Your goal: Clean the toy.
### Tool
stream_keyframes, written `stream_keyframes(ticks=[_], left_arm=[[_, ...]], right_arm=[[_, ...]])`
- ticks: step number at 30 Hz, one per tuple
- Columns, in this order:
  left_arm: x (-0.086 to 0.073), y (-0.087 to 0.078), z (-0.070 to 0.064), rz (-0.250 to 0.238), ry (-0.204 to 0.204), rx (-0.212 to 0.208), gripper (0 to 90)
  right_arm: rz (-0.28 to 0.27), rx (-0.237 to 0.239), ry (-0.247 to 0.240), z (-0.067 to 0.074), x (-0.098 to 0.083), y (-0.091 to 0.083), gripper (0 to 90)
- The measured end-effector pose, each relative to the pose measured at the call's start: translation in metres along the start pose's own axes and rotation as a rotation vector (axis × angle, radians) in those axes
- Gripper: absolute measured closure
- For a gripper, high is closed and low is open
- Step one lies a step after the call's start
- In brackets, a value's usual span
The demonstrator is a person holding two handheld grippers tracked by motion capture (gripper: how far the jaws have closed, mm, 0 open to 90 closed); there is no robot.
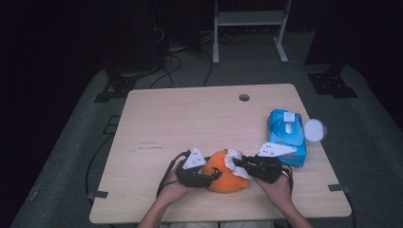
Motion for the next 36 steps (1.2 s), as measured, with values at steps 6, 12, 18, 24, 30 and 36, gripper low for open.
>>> stream_keyframes(ticks=[6,12,18,24,30,36], left_arm=[[0.003,-0.002,-0.007,-0.01,0.028,-0.035,34.8],[-0.001,0.004,0.01,0.058,-0.191,-0.102,10.5],[0.002,0.003,0.0,-0.003,-0.098,-0.011,35.5],[0.012,-0.001,-0.012,-0.09,0.078,0.151,37.6],[0.008,-0.001,0.004,-0.05,-0.133,0.009,18.5],[0.001,0.002,0.011,0.006,-0.205,-0.012,24.3]], right_arm=[[-0.002,-0.058,0.054,-0.018,-0.005,-0.011,80.7],[0.028,-0.036,-0.006,-0.005,-0.007,-0.008,80.9],[0.015,-0.007,-0.021,0.004,0.0,-0.004,80.9],[-0.006,-0.027,-0.044,0.006,0.01,-0.003,80.8],[0.033,-0.054,-0.012,-0.01,-0.006,-0.006,80.9],[0.056,-0.043,-0.054,-0.001,-0.004,0.0,81.0]])
Point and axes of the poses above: each handheld gripper's, and its own axes: y roughly forward along the jaws, x roughly out of its top, z roughly to its left, the point moved 3 cm from there along y, roughly forward along the jaws, and after that the axes turned 13 degrees about x, right-handed, at the moved point
